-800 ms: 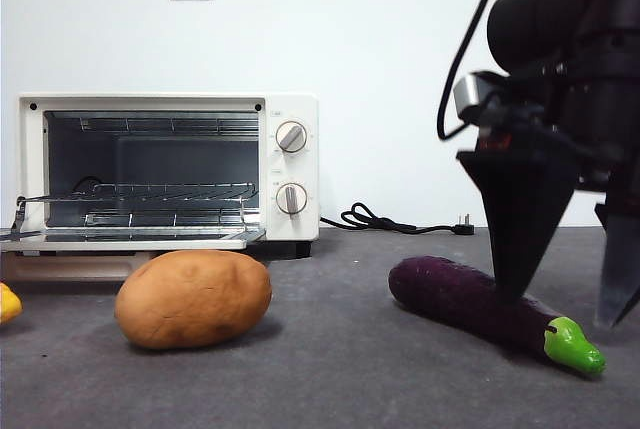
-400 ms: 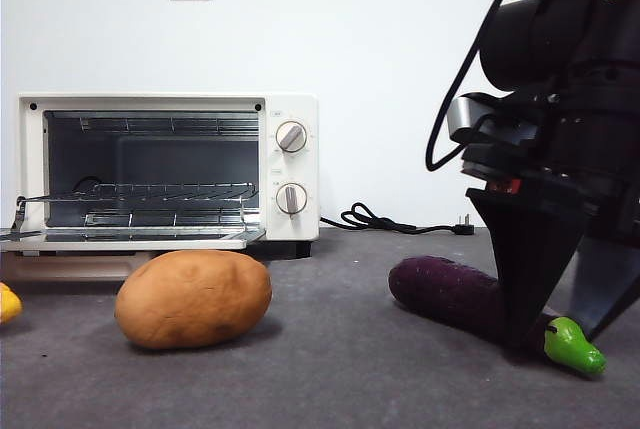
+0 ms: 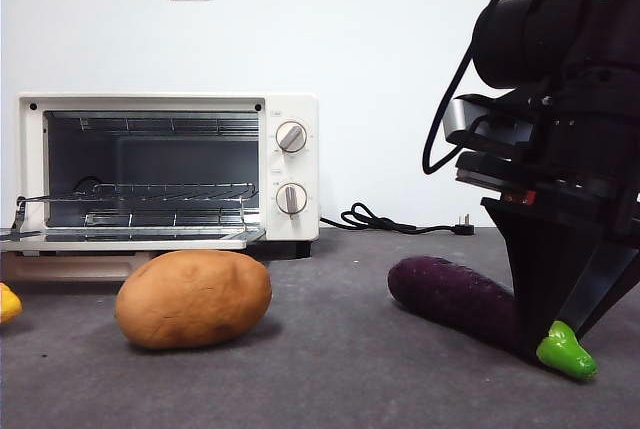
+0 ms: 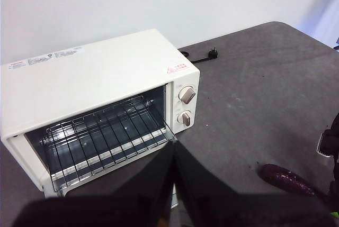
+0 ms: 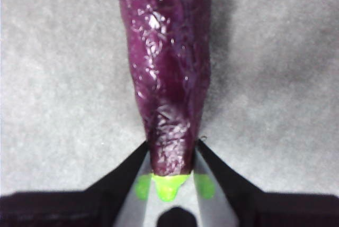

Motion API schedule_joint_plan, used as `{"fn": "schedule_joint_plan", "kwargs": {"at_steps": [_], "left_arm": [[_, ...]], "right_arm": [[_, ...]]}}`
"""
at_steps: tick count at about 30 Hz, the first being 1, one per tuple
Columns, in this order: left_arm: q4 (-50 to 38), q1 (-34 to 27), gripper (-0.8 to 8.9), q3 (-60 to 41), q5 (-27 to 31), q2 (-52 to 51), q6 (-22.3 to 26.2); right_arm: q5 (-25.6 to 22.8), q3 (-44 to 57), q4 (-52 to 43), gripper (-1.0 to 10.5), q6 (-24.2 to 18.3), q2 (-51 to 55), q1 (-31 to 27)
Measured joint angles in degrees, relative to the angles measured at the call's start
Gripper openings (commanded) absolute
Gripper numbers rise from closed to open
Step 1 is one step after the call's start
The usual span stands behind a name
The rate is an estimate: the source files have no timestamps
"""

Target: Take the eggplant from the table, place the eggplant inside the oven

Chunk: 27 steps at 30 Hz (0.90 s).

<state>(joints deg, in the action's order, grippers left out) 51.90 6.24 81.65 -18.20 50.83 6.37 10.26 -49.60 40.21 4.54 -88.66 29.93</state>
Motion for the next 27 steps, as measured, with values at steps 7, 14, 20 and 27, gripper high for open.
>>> {"fn": "schedule_joint_plan", "kwargs": {"at_steps": [7,14,20,27], "left_arm": [[-0.02,0.0,-0.05,0.0,0.09,0.04,0.0],[-0.04,0.0,-0.05,0.0,0.09,0.04,0.02],[-0.02,0.0,-0.05,0.0,0.07,0.04,0.02],[-0.02,0.0,-0.05,0.0,0.0,0.04,0.0]], "right_arm": [[5.2,-0.55,0.92,-0.1,0.22,5.46,1.57],[16.04,-9.05,3.78,-0.1,1.09,10.38,5.27],[18.45,-13.31,1.14,-0.1,3.45,9.57,10.54],[23.23,-17.33,-4.2,-0.1,8.33,2.71,13.84]]}}
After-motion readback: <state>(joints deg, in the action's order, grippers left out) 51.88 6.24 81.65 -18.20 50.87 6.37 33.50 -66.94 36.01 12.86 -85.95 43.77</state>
